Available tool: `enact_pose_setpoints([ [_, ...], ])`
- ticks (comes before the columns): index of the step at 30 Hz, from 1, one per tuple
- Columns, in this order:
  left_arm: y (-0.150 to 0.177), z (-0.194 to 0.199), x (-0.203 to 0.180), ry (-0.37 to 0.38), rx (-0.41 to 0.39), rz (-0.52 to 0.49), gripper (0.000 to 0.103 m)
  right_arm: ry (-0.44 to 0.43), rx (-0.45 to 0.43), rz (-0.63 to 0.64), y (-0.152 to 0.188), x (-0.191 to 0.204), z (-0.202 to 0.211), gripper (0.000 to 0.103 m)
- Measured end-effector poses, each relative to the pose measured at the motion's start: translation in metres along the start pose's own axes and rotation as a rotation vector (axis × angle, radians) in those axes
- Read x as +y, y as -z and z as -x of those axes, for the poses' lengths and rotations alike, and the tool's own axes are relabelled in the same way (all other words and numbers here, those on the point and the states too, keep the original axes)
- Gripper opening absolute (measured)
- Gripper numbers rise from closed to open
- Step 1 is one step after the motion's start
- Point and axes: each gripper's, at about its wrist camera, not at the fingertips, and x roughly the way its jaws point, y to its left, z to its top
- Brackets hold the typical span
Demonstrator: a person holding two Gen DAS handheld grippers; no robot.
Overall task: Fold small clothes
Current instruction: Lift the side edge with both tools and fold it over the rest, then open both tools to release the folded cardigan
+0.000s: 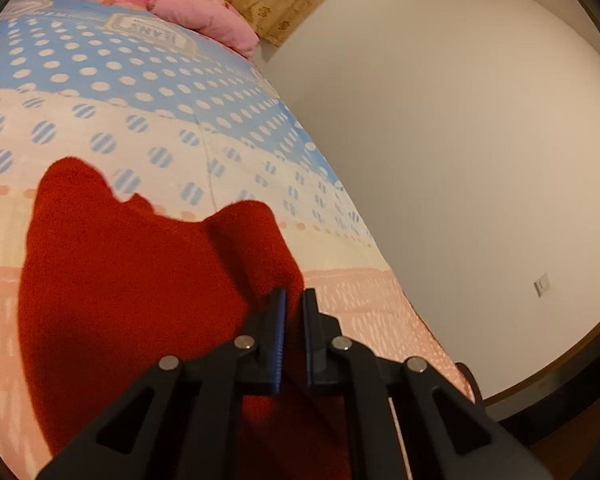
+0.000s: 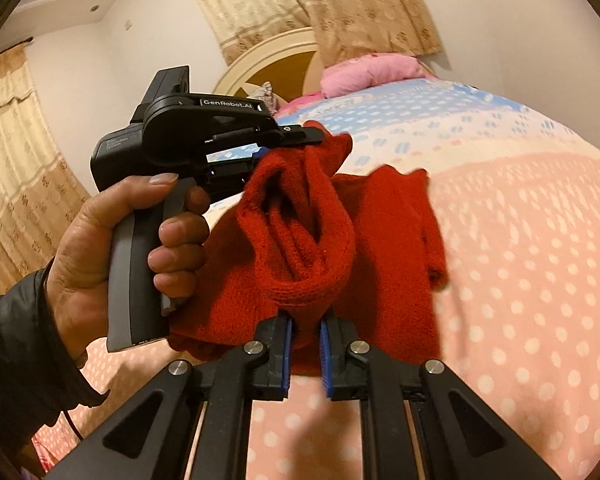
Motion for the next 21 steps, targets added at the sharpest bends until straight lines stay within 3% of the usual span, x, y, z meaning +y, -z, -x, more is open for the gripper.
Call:
enact_pose_setpoints([
  [4, 0.008, -0.008, -0.017, 0.010, 0.029, -0.075, 0.008, 0.017, 0.013, -0.056, 0.006, -0.014, 0.003, 0.011],
  [8, 0.022, 0.018, -0.035, -0.065, -0.002, -0.203, 0.011, 0.024, 0.016, -0.079, 0.009, -0.020, 0.007, 0.011],
  [11, 0.036, 0.049, -0.037, -0.161, -0.039, -0.312, 0.034, -0.002, 0.029, -0.083, 0.009, -0.020, 0.006, 0.011],
  [13, 0.050, 0.076, -0.033, -0.202, -0.087, -0.362, 0.056, -0.041, 0.033, -0.097, 0.008, -0.023, 0.008, 0.012],
  [14, 0.060, 0.092, -0.029, -0.231, -0.112, -0.388, 0.061, -0.049, 0.028, -0.107, 0.007, -0.027, 0.011, 0.015],
  [16, 0.074, 0.109, -0.020, -0.259, -0.149, -0.400, 0.078, -0.030, 0.011, -0.126, 0.004, -0.033, 0.018, 0.038],
  [17, 0.081, 0.115, -0.015, -0.272, -0.160, -0.398, 0.080, -0.006, -0.013, -0.130, 0.000, -0.035, 0.024, 0.055],
  [19, 0.091, 0.120, -0.005, -0.305, -0.182, -0.386, 0.081, 0.012, -0.062, -0.148, -0.010, -0.039, 0.034, 0.058],
  [21, 0.094, 0.113, 0.002, -0.330, -0.173, -0.379, 0.081, 0.005, -0.051, -0.149, -0.029, -0.040, 0.030, 0.058],
])
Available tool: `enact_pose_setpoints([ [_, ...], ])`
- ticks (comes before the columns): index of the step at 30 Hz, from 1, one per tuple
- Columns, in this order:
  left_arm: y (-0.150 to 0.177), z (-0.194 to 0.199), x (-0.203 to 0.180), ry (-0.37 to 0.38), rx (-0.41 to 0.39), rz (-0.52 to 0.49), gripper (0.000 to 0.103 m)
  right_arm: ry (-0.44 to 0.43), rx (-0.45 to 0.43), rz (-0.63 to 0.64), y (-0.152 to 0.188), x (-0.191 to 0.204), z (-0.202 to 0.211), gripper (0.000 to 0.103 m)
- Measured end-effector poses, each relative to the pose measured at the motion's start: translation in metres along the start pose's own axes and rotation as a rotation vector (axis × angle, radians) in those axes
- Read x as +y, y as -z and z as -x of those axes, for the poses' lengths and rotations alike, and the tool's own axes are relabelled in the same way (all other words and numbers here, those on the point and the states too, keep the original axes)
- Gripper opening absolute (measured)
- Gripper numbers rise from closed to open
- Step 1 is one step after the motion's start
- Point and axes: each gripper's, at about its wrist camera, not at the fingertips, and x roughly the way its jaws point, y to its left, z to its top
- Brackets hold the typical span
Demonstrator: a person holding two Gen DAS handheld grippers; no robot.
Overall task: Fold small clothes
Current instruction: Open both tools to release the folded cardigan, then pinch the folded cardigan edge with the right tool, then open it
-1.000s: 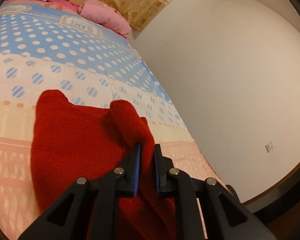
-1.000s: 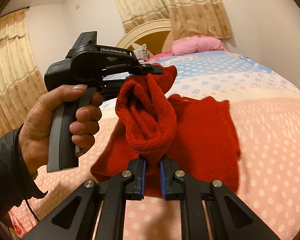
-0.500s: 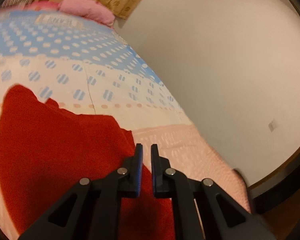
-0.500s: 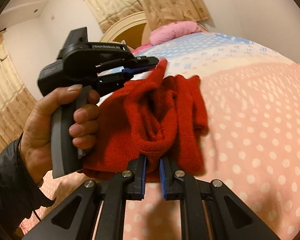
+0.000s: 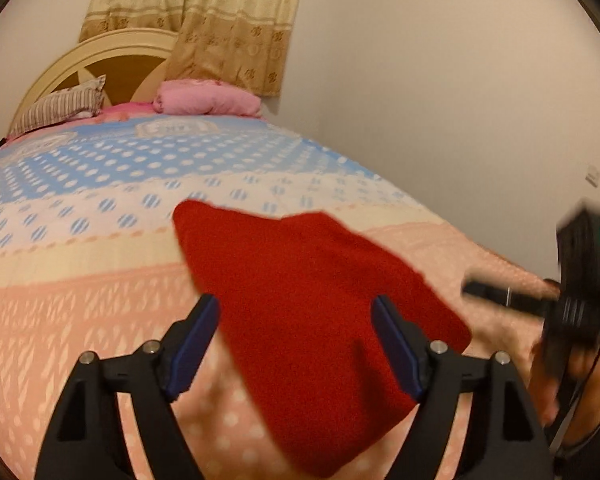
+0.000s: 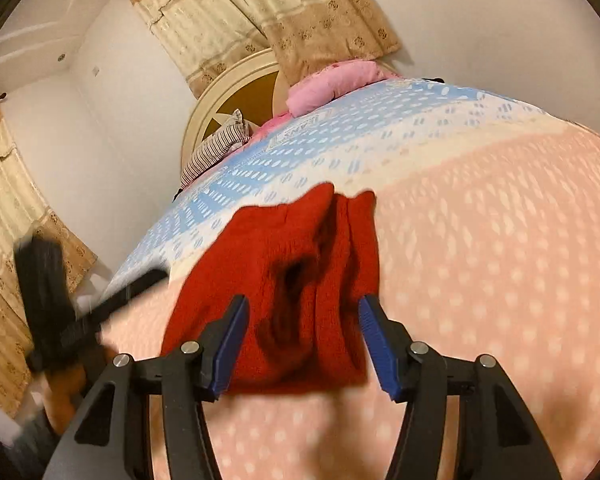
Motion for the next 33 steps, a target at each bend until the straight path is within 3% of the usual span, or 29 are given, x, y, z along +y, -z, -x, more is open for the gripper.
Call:
enact_pose_setpoints([
  [4, 0.015, -0.017, 0.004, -0.015, 0.049, 0.044, 0.081, -0.057, 0.061, 0.009, -0.036, 0.008, -0.030, 0.058],
  [6, 0.017, -0.019, 0.003, -0.020, 0.053, 0.046, 0.081, -0.088, 0.121, -0.010, -0.050, 0.010, -0.056, 0.057],
  [7, 0.017, -0.017, 0.003, -0.015, 0.044, 0.049, 0.087, -0.108, 0.193, -0.025, -0.053, 0.010, -0.077, 0.054],
  [9, 0.020, -0.015, 0.005, 0.005, 0.050, 0.063, 0.101, -0.084, 0.269, -0.034, -0.052, 0.009, -0.099, 0.023],
  [12, 0.023, -0.016, 0.012, 0.022, 0.055, 0.106, 0.101, -0.030, 0.242, 0.018, -0.049, 0.013, -0.100, 0.018],
  [15, 0.026, -0.022, 0.023, 0.047, 0.087, 0.174, 0.102, 0.010, 0.150, 0.065, -0.047, 0.016, -0.073, 0.009],
  [17, 0.029, -0.029, 0.025, 0.048, 0.124, 0.196, 0.102, 0.040, 0.112, 0.080, -0.048, 0.013, -0.059, 0.008],
  [22, 0.032, -0.033, 0.025, 0.033, 0.147, 0.206, 0.103, 0.098, 0.153, 0.066, -0.046, -0.005, -0.068, 0.008],
  [26, 0.035, -0.037, 0.025, 0.037, 0.165, 0.213, 0.103, 0.017, 0.193, 0.055, -0.047, -0.007, -0.072, 0.010],
  [28, 0.037, -0.039, 0.025, 0.040, 0.178, 0.213, 0.103, 0.018, 0.176, 0.050, -0.056, -0.006, -0.070, 0.029],
  [29, 0.037, -0.040, 0.024, 0.039, 0.180, 0.207, 0.103, 0.030, 0.160, 0.042, -0.062, -0.007, -0.070, 0.052],
  [30, 0.037, -0.040, 0.023, 0.036, 0.183, 0.200, 0.103, 0.034, 0.145, 0.031, -0.070, -0.009, -0.072, 0.061],
  [33, 0.037, -0.039, 0.018, 0.019, 0.186, 0.180, 0.103, 0.035, 0.181, 0.015, -0.085, -0.009, -0.097, 0.060],
])
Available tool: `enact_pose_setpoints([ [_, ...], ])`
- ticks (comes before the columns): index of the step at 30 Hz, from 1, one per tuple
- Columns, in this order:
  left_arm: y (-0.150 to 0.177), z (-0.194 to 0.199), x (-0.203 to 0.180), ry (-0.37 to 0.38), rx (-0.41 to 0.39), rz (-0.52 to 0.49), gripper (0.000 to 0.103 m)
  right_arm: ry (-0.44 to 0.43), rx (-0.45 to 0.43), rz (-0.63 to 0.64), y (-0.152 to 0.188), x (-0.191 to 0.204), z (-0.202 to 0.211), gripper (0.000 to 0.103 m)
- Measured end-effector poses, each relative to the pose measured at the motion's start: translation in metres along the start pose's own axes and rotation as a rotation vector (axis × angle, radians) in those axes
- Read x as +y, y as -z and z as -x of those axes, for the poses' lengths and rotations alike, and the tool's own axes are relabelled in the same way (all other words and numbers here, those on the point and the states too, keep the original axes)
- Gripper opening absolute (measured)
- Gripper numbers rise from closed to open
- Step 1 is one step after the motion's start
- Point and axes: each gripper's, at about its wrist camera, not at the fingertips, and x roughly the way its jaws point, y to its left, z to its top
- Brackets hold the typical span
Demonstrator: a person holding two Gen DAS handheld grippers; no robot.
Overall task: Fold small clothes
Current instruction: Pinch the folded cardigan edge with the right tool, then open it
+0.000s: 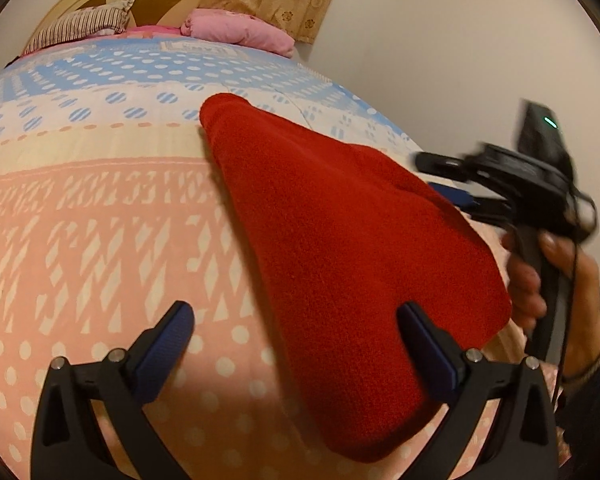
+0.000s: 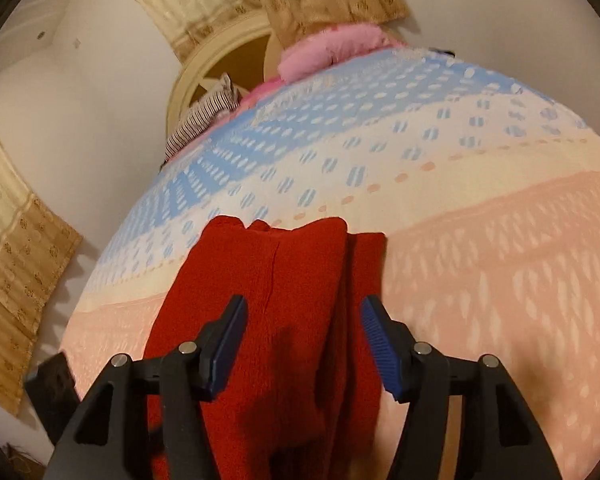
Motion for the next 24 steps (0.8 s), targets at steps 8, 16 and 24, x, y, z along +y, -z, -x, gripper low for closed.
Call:
enact_pose_setpoints([
  [8, 0.000, 0.001, 0.003, 0.036, 0.003, 0.010, 0.103, 0.047, 0.021, 0.078, -0.007, 0.019, -0.029, 0.007],
  [16, 0.002, -0.001, -0.008, 0.014, 0.026, -0.048, 0.103, 0.154, 0.049, 0.043, 0.002, -0.017, -0.036, 0.009],
  [24, 0.002, 0.000, -0.005, 0.029, 0.023, -0.028, 0.103, 0.050, -0.054, -0.067, 0.019, -0.023, 0.026, 0.040],
])
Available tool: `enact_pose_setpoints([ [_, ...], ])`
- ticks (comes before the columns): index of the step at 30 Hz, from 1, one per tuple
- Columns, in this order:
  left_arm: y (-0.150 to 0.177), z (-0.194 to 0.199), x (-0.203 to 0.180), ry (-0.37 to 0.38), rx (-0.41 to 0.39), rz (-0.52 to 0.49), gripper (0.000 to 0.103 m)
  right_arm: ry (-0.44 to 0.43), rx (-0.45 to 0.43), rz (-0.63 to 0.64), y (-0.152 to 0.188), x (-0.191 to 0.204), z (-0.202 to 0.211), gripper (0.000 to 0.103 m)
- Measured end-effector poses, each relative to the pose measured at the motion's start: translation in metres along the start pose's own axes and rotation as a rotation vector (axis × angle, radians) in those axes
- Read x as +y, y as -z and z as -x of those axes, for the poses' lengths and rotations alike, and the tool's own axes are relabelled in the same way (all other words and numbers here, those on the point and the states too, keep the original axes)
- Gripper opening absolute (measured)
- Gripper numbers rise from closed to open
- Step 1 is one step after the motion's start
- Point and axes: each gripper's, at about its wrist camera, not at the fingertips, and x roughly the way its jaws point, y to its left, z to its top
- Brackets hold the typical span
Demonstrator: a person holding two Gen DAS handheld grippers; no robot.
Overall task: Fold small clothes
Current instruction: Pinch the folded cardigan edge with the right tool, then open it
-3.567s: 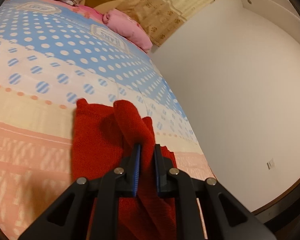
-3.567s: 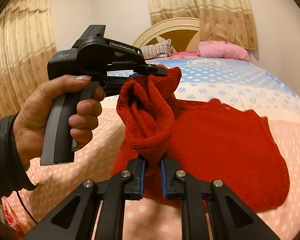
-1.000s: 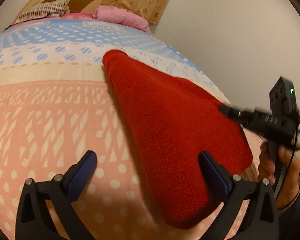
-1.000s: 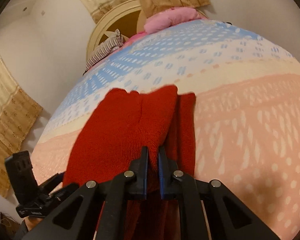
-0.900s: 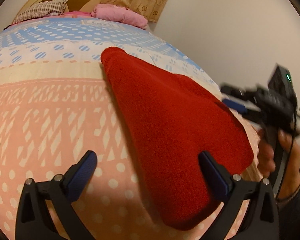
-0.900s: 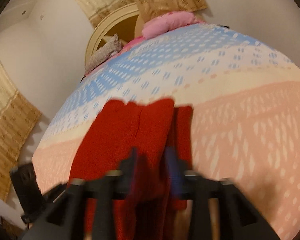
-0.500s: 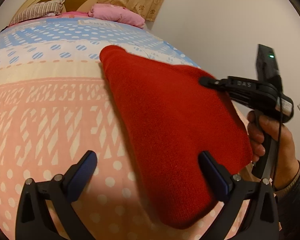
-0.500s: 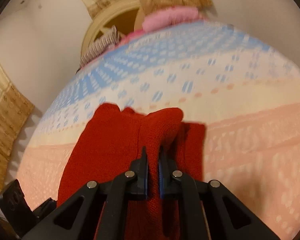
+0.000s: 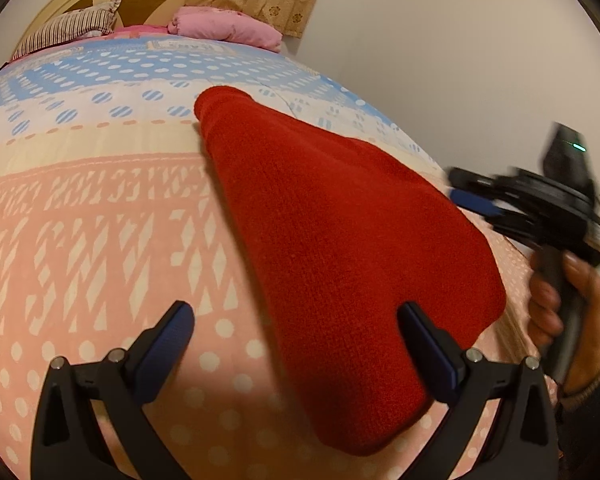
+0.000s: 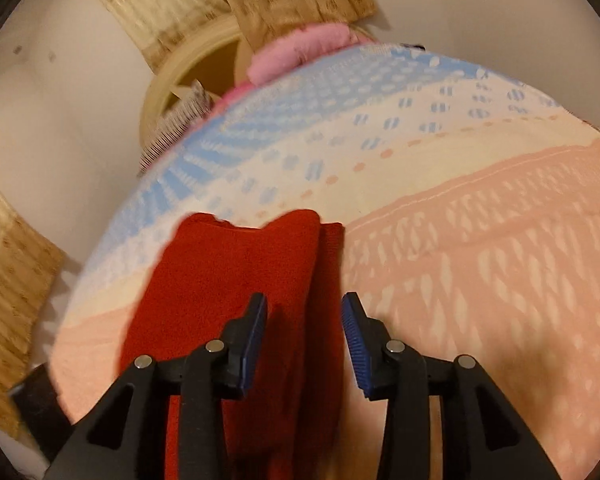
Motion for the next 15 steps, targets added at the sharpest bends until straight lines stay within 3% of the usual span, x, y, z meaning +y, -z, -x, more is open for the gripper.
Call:
enact_pose_setpoints([
  [5, 0.001, 0.001, -0.002, 0.002, -0.005, 0.005, 0.103, -0.124, 0.022, 0.056, 0.038, 0.022, 0.046, 0.040],
  [8, 0.001, 0.004, 0.003, 0.026, -0.016, 0.029, 0.103, -0.125, 0.084, 0.129, 0.065, 0.039, 0.044, 0.040],
  [9, 0.001, 0.006, 0.005, 0.039, -0.025, 0.044, 0.103, -0.079, 0.100, 0.153, 0.072, 0.042, 0.039, 0.034],
  [11, 0.001, 0.014, 0.016, 0.063, -0.066, 0.098, 0.103, -0.055, 0.110, 0.177, 0.079, 0.042, 0.033, 0.006],
  [15, 0.000, 0.013, 0.032, 0.101, -0.076, 0.196, 0.103, -0.003, 0.101, 0.229, 0.090, 0.041, 0.045, 0.005],
])
